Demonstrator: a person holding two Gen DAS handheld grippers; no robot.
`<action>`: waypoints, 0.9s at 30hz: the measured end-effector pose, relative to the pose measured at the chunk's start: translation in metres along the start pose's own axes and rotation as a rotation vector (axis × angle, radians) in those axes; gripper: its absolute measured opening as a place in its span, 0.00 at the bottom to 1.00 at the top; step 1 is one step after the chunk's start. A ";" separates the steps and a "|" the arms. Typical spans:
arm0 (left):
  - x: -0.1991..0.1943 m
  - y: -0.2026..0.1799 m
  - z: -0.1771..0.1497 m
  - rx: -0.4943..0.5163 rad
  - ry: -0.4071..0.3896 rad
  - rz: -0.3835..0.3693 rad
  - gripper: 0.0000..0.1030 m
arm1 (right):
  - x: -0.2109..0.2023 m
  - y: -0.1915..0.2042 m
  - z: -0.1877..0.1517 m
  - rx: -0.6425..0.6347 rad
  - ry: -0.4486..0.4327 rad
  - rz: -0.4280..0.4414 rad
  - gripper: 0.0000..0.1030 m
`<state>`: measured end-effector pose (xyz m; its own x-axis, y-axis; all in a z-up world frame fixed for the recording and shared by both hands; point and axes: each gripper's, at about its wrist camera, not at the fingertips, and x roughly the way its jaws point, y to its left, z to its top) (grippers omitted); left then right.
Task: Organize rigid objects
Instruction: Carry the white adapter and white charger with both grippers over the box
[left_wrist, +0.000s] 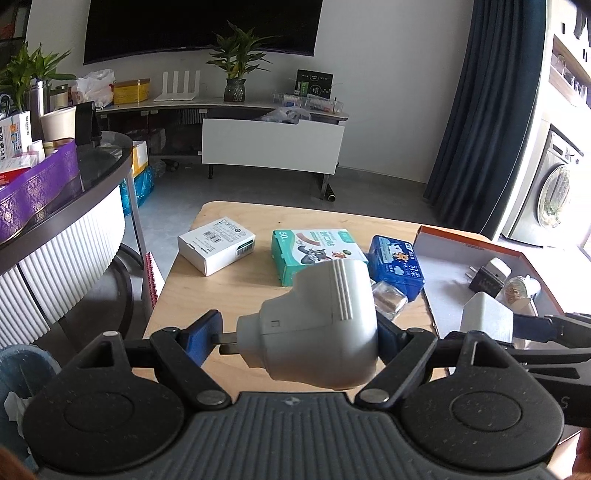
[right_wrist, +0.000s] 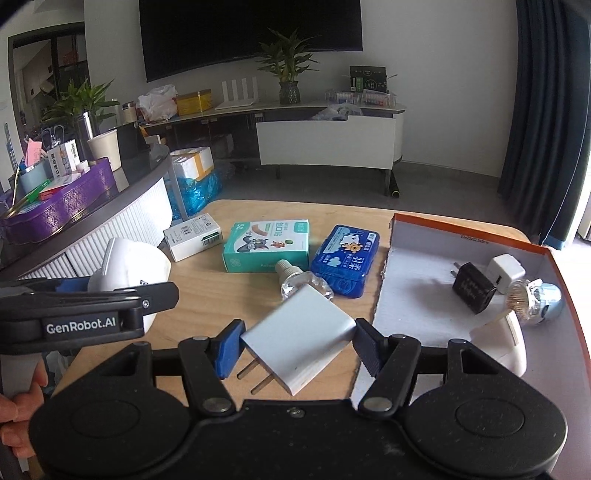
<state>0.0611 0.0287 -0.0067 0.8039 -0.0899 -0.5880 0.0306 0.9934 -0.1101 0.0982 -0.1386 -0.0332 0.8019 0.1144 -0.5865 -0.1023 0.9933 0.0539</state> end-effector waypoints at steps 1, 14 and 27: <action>-0.002 -0.003 -0.001 0.003 0.000 -0.007 0.83 | -0.005 -0.003 -0.001 0.004 -0.004 -0.004 0.75; -0.011 -0.039 -0.004 0.043 0.007 -0.076 0.83 | -0.055 -0.044 -0.014 0.056 -0.055 -0.066 0.75; -0.012 -0.071 -0.008 0.089 0.018 -0.136 0.83 | -0.076 -0.069 -0.026 0.100 -0.067 -0.105 0.75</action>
<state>0.0448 -0.0415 0.0014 0.7781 -0.2250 -0.5865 0.1919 0.9742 -0.1191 0.0291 -0.2161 -0.0134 0.8428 0.0076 -0.5382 0.0405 0.9962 0.0774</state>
